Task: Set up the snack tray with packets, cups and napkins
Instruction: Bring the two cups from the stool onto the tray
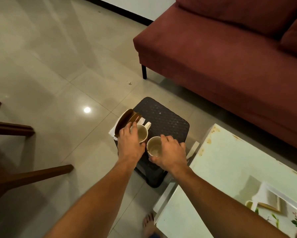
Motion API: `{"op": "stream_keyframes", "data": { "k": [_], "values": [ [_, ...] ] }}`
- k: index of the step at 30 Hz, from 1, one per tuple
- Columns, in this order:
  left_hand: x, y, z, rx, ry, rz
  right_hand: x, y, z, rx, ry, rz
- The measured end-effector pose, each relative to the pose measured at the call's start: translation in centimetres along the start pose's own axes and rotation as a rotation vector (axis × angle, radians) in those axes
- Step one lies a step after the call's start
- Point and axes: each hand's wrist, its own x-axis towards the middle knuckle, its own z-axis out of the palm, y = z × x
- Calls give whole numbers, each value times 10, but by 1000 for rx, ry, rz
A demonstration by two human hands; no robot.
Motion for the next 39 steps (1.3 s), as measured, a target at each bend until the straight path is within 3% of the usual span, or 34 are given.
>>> {"op": "stream_keyframes", "data": {
  "k": [10,15,27,39],
  "values": [
    [6,1,-1,-10,-20,-47,2,10,2,37,61,-57],
    [-8,20,-10,-24,-12,31,-17,49,-24,115,62,48],
    [-127,170,38,-109,-165,643,-135,287,-111,24,140,310],
    [-293,325,137,-232,-383,1070,-249,458,-91,77,106,426]
  ]
}}
